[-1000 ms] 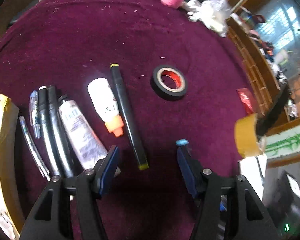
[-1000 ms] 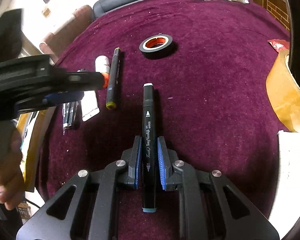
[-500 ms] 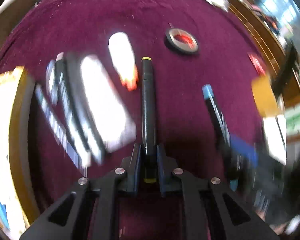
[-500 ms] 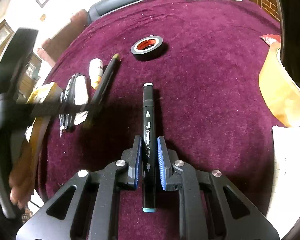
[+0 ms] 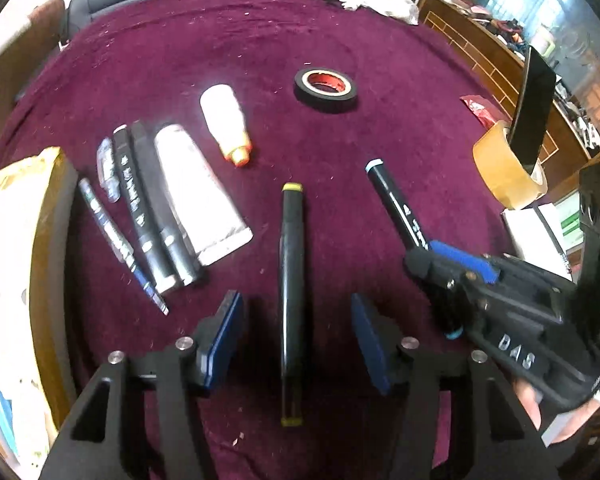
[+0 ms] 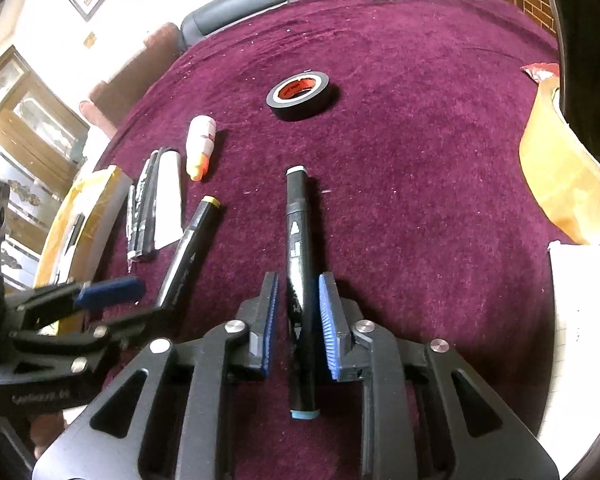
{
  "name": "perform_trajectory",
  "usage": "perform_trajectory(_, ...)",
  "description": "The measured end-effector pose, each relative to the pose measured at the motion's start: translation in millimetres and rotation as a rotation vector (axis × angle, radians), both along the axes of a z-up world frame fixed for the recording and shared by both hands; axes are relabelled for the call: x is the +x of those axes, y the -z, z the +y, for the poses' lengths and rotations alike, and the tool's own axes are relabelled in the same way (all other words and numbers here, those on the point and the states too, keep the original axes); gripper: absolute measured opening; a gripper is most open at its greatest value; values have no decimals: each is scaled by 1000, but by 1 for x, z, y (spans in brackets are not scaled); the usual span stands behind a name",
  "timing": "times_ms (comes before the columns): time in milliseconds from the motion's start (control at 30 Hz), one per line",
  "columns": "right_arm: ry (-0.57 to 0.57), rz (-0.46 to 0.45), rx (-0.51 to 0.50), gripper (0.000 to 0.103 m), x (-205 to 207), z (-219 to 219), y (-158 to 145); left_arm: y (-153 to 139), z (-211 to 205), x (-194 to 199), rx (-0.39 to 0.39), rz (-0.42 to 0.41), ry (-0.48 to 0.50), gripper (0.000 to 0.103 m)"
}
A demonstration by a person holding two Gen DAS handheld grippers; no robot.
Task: Organize objects
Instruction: 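Carry both markers over the tray box and lower them inside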
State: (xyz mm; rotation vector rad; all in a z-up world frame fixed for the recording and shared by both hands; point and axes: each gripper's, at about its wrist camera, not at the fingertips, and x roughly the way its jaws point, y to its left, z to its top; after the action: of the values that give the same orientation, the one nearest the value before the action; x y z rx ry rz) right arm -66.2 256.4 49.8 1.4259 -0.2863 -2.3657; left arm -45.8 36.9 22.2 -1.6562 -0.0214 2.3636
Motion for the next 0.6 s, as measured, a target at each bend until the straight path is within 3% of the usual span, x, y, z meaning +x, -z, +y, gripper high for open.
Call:
perform_trajectory(67,-1,2,25,22,-1,-4,-1,8,-5,3,0,-20,-14,45)
perform_trajectory(100,0,2,34,22,-1,-5,-1,11,-7,6,-6,-25,-15,34)
perform_trajectory(233,4,9,87,22,2,-11,-3,11,-16,15,-16,28,-40,13)
perform_trajectory(333,12,10,138,16,10,-15,-3,11,-23,25,4,26,-38,13)
perform_trajectory(400,16,1,139,16,14,-16,-4,8,-30,30,73,9,-51,13)
perform_trajectory(433,12,-12,126,16,17,-17,-5,6,-34,32,126,5,-64,13)
perform_trajectory(533,-22,-37,17,16,28,-23,-11,-8,-53,42,201,13,-94,13)
perform_trajectory(600,-44,-22,-4,15,38,-33,-20,-17,-68,53,243,9,-109,13)
